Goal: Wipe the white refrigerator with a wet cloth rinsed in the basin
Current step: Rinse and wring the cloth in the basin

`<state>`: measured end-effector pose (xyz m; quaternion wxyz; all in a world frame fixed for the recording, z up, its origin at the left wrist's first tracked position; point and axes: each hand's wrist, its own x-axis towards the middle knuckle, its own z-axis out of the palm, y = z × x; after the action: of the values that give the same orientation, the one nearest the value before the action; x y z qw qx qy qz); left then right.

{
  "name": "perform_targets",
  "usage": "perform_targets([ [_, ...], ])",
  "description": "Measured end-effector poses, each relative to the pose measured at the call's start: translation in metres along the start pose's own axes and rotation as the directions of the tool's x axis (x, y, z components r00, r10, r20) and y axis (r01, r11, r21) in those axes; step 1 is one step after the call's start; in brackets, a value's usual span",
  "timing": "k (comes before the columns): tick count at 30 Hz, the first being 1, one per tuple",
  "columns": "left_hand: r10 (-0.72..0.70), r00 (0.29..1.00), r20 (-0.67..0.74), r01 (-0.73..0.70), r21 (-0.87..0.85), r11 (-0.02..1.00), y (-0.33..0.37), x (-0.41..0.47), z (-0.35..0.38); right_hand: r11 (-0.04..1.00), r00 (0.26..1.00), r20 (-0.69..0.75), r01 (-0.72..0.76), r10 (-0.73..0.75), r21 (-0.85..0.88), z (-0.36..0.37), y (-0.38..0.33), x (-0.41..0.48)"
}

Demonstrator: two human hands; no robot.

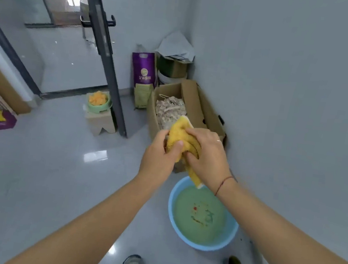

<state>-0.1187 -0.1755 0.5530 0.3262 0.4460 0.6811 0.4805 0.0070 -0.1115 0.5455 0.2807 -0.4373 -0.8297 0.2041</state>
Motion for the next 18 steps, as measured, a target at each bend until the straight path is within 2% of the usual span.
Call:
perform_targets([
  [2,-0.03,0.999,0.045,0.031,-0.003,1.0,-0.012,0.01,0.011,0.998,0.998,0.019,-0.061,0.062,-0.014,0.008,0.014,-0.002],
  [5,-0.042,0.982,0.182,0.04,0.01,0.999,-0.04,0.055,0.041,0.978,0.978,-0.028,-0.207,0.207,-0.025,0.028,0.052,0.011],
  [8,-0.075,0.926,0.369,0.058,0.058,0.997,-0.064,0.106,0.08,0.915,0.911,-0.096,-0.404,0.401,-0.014,0.047,0.1,0.025],
  [11,-0.075,0.907,0.415,0.059,0.051,0.997,-0.072,0.126,0.097,0.89,0.887,-0.095,-0.456,0.452,-0.016,0.054,0.118,0.029],
  [14,-0.111,0.844,0.525,0.048,0.132,0.99,-0.095,0.149,0.143,0.808,0.798,-0.156,-0.589,0.582,0.002,0.066,0.157,0.024],
  [18,-0.16,0.791,0.591,0.046,0.204,0.978,-0.123,0.157,0.19,0.681,0.669,-0.136,-0.728,0.731,0.076,0.083,0.198,0.005],
])
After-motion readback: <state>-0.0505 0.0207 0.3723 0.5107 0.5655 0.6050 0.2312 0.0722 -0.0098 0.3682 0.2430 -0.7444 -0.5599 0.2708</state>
